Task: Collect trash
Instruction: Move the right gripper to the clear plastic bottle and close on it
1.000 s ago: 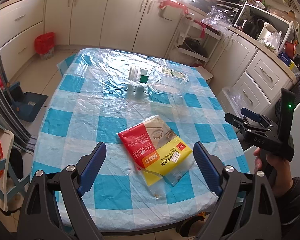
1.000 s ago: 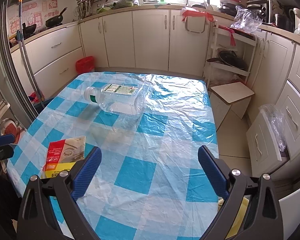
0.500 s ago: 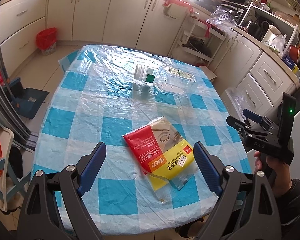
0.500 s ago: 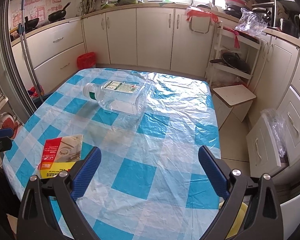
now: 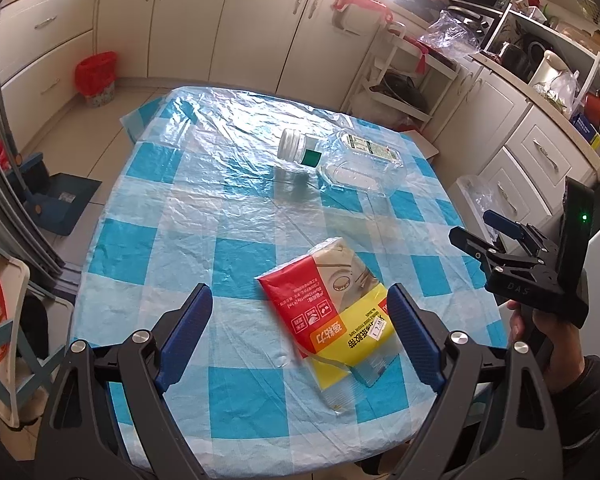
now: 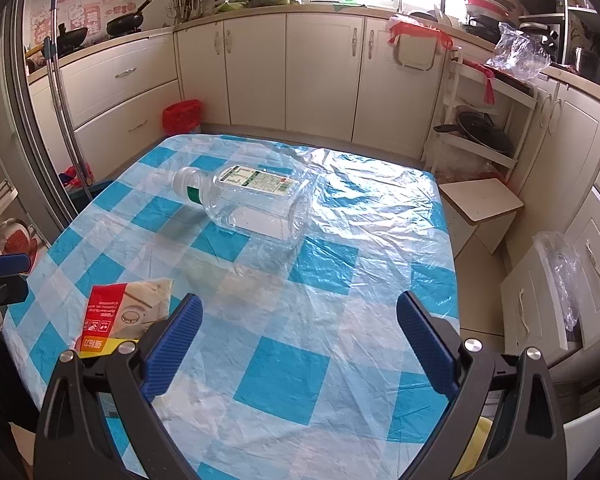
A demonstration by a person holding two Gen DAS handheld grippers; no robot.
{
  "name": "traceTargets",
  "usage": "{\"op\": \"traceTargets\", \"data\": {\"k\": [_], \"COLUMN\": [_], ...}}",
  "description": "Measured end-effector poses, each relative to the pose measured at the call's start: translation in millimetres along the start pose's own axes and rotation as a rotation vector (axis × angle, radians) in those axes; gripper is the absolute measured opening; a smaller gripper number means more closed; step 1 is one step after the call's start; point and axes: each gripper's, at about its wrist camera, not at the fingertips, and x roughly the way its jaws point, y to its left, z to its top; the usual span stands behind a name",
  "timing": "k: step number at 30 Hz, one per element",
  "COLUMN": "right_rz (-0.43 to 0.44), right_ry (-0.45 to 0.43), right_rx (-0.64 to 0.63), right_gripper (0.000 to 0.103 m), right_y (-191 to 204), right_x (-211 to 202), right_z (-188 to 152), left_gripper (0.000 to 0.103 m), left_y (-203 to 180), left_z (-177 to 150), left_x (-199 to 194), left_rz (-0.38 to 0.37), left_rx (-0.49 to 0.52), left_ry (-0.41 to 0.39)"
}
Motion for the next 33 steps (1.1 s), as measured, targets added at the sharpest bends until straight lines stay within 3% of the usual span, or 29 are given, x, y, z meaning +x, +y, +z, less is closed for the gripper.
{"op": "traceTargets", "data": {"k": [5, 10, 14, 19, 28, 31, 32, 33], "right_rz": [0.058, 0.103, 0.152, 0.125, 0.169, 0.193, 0.196, 0.214], "right_ry": [-0.035, -0.011, 0.056, 0.147, 0.322, 0.33, 0.329, 0.333], "right_rx": [-0.106, -0.272, -0.444, -0.704, -0.742, -0.682, -0.649, -0.597], "right_gripper": [0.094, 0.095, 0.095, 0.095, 0.095, 0.078, 0.066, 0.065], "right_y": [11, 23, 46, 81, 91, 84, 79, 71], "right_x": [-12, -6, 19, 71, 138, 137, 135, 132], "right_z": [11, 43, 71, 91, 100, 95, 95, 94], "left_gripper": [0.085, 0.085, 0.085, 0.085, 0.085, 0.085, 0.085, 0.085], "left_y": [21, 31, 30, 22, 8, 0, -1, -2], "left_z": [2, 3, 4, 4, 1, -3, -4, -4], "left_x": [-2, -4, -3, -1, 13, 22, 25, 28], "left_rz": [0.019, 0.017, 0.005, 0.002, -0.016, -0.003, -0.002, -0.003], "left_rx": [-0.071, -0.098, -0.085, -0.042, 0.046, 0.082, 0.088, 0.09], "left_ry": [0.02, 0.03, 0.042, 0.057, 0.128, 0.158, 0.165, 0.171]}}
